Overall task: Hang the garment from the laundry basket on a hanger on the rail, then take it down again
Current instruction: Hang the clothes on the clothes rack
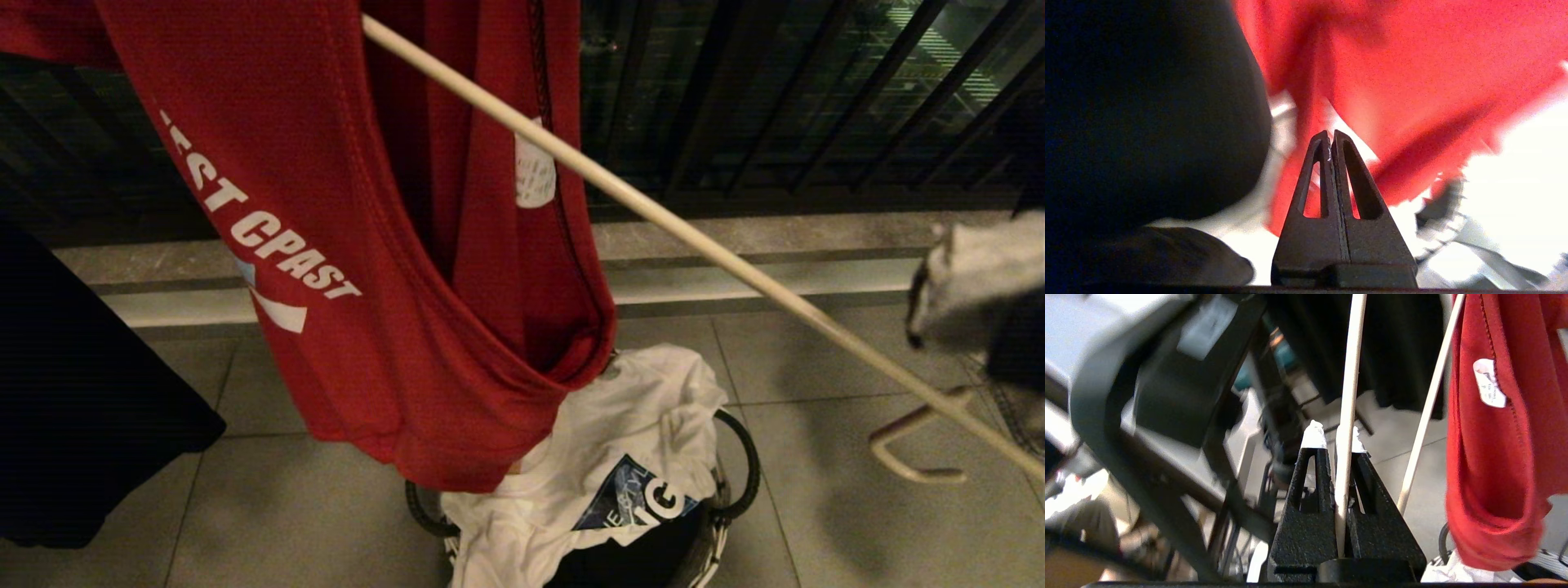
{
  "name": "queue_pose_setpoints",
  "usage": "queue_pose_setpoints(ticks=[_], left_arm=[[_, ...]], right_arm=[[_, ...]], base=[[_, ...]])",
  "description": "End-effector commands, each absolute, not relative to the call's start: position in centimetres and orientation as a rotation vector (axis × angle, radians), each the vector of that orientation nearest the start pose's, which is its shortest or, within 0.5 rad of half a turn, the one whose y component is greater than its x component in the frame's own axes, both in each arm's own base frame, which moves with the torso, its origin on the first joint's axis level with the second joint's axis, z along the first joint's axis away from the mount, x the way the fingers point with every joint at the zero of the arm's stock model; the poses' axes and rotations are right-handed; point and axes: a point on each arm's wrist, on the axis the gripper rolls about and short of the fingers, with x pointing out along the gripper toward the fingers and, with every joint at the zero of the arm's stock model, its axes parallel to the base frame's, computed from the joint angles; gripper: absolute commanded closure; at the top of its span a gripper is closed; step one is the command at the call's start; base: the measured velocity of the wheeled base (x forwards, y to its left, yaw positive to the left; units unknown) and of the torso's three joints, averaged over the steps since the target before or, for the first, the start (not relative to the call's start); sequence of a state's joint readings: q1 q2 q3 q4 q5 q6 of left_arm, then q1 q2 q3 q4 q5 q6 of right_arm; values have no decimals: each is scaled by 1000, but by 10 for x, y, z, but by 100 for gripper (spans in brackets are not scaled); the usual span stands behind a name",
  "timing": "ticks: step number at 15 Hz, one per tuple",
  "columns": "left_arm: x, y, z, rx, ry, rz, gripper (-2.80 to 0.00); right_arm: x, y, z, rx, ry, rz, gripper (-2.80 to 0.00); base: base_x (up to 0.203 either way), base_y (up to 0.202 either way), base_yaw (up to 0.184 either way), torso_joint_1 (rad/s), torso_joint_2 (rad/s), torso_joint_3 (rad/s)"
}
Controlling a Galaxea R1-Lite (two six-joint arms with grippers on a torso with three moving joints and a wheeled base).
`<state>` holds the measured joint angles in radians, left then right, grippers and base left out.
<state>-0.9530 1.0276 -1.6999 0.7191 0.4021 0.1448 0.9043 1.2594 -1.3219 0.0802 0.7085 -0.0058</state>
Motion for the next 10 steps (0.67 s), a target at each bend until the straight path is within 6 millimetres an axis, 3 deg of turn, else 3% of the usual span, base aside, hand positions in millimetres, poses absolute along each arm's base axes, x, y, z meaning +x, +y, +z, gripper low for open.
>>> queue_pose_setpoints(ticks=[1, 10], left_arm=[[22, -17, 415, 160, -1, -575, 0], [27, -31, 388, 155, 101, -744, 0]], right_arm=[[99, 148, 379, 24, 6, 1568, 0], [89, 133, 400, 79, -57, 1483, 0]], base=[[0, 0, 0, 0, 0, 0], [0, 0, 0, 0, 0, 0]])
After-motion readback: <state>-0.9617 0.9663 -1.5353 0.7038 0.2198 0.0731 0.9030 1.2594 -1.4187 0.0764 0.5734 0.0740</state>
